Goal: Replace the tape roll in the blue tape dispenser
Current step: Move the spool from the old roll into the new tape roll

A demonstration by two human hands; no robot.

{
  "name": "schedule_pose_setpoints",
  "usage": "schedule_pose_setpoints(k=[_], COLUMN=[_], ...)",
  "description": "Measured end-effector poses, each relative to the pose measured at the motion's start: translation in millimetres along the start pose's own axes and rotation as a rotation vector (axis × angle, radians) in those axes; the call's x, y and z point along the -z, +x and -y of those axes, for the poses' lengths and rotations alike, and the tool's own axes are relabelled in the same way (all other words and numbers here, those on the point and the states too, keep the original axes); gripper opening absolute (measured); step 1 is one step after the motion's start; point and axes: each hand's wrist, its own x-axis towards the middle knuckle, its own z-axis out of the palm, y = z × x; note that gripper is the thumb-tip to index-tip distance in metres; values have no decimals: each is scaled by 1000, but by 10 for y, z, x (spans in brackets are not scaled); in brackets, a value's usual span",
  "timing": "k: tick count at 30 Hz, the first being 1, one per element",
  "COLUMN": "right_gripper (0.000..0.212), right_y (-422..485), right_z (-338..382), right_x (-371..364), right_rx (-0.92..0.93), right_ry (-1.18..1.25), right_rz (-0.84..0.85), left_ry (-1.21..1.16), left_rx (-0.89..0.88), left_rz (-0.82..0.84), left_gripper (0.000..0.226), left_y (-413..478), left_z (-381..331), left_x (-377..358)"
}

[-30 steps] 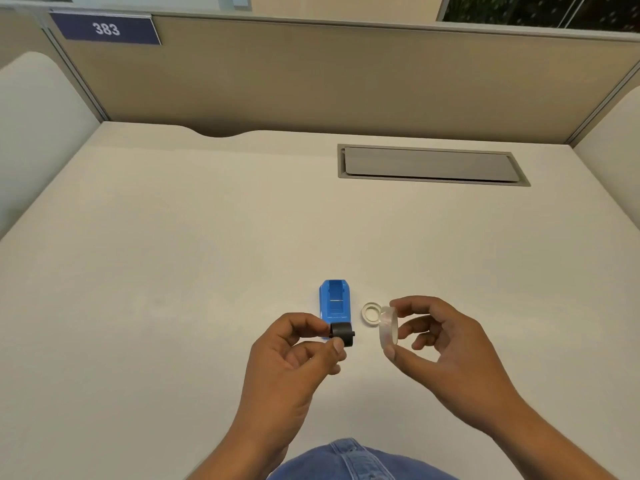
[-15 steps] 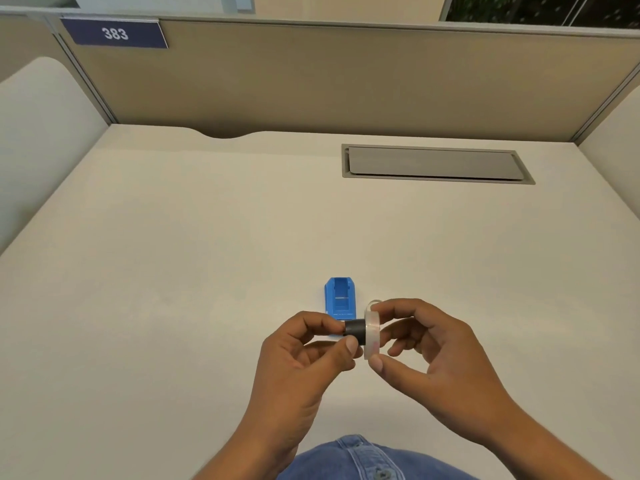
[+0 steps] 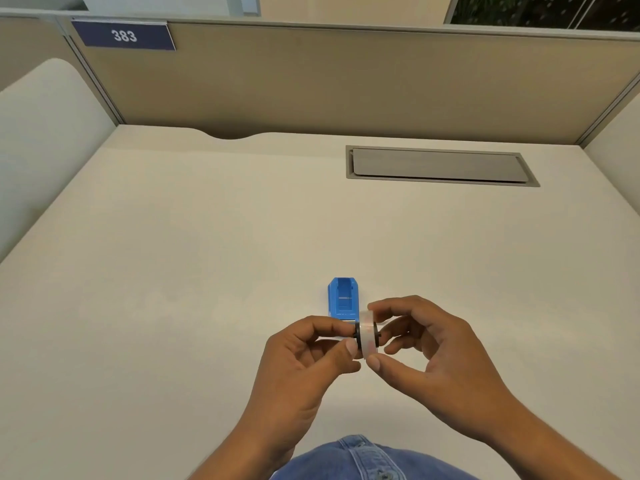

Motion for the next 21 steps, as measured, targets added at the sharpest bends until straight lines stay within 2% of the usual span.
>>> schedule_pose_setpoints(k=[3,14,21], right_gripper=[42,40,21], right_y=[-14,-40,-22], right_z=[-2,-30,-61], right_x=[-8,-53,-63], right_rx=[-1,-54,-132], right_ry=[24,132,289], right_rz=[0,-24,-26], left_ry=[-19,41,71], left_rx=[9,11,-3], left_rz=[-18,-52,-88], left_gripper=[8,6,4], left_y=[-7,22,54], left_z=[10,76,93], left_x=[2,-18,-3])
